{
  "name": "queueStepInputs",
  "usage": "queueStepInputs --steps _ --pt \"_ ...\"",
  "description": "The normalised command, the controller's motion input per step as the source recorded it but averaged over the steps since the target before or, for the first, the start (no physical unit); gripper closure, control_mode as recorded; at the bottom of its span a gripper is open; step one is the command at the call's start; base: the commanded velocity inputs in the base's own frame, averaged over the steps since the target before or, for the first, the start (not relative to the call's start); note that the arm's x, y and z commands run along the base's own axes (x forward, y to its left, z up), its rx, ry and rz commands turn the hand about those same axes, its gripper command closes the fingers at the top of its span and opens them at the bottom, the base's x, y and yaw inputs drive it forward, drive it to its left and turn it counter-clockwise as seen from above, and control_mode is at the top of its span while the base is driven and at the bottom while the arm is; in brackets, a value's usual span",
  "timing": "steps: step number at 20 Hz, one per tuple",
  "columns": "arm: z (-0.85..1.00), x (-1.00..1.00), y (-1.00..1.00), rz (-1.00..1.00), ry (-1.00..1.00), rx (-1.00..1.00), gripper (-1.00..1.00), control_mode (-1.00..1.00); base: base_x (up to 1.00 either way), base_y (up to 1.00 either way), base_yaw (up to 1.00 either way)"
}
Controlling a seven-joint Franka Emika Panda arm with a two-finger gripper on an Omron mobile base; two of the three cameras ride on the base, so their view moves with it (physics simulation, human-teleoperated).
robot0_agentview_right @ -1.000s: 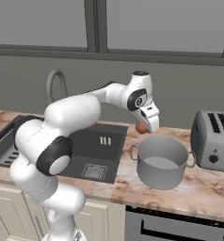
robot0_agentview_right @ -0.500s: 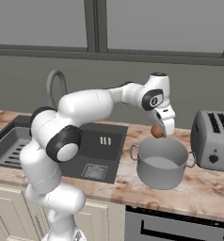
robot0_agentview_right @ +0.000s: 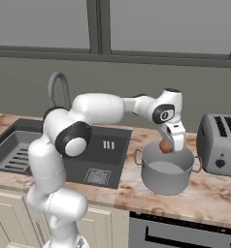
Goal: Dump the onion from the pot into the sink. Then turn on the water and wash the onion. Then turn off the water and put the onion back in the pot.
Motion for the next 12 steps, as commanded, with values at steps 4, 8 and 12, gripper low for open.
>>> queueStepInputs --steps 4,8,12 --pt "-0.57 0.00 -0.08 0.00 0.00 0.03 1.00 -1.00 0.00 0.00 0.00" --pt "-0.45 0.00 -0.09 0.00 0.00 0.02 1.00 -1.00 0.00 0.00 0.00" --pt "-0.41 0.00 -0.09 0.00 0.00 0.01 1.00 -1.00 0.00 0.00 0.00"
